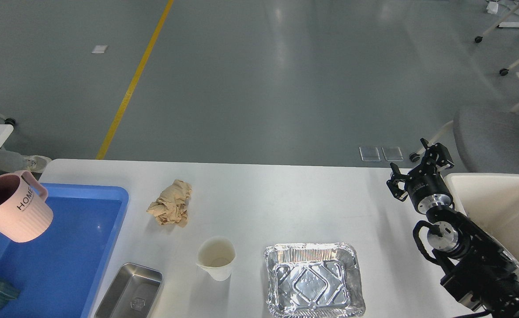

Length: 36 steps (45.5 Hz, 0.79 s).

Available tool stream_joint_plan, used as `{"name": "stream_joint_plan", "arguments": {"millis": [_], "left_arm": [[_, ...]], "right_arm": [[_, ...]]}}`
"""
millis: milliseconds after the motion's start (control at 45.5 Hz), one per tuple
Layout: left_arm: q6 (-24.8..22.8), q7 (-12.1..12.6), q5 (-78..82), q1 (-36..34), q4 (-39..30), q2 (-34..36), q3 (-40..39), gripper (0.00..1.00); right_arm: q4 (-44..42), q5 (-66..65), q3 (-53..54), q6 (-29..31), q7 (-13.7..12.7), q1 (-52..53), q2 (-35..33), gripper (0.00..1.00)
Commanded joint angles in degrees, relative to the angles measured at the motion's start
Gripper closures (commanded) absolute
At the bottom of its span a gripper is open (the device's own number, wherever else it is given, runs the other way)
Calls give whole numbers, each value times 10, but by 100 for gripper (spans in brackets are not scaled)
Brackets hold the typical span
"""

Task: Tidy desktop
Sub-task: 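Lift the pink mug and carry it into the blue bin, then lower the pink mug in the bin, release, and withdraw the left gripper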

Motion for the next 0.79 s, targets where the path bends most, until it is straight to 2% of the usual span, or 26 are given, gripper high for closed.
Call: {"name": "stream_joint_plan", "arguments": {"millis": [0,286,374,770], "left_arm": [[47,-1,11,15,0,-20,49,100],[165,0,78,163,1,-75,64,100],[189,0,82,201,2,-82,63,100],[286,-1,81,254,9,-98,64,100]], "right_arm": [[0,0,0,0,0,0,0,0],[-1,0,-1,0,0,-2,-3,0],[-2,0,-1,0,0,-2,-3,0],[-3,0,-2,0,0,-5,-3,0]]}}
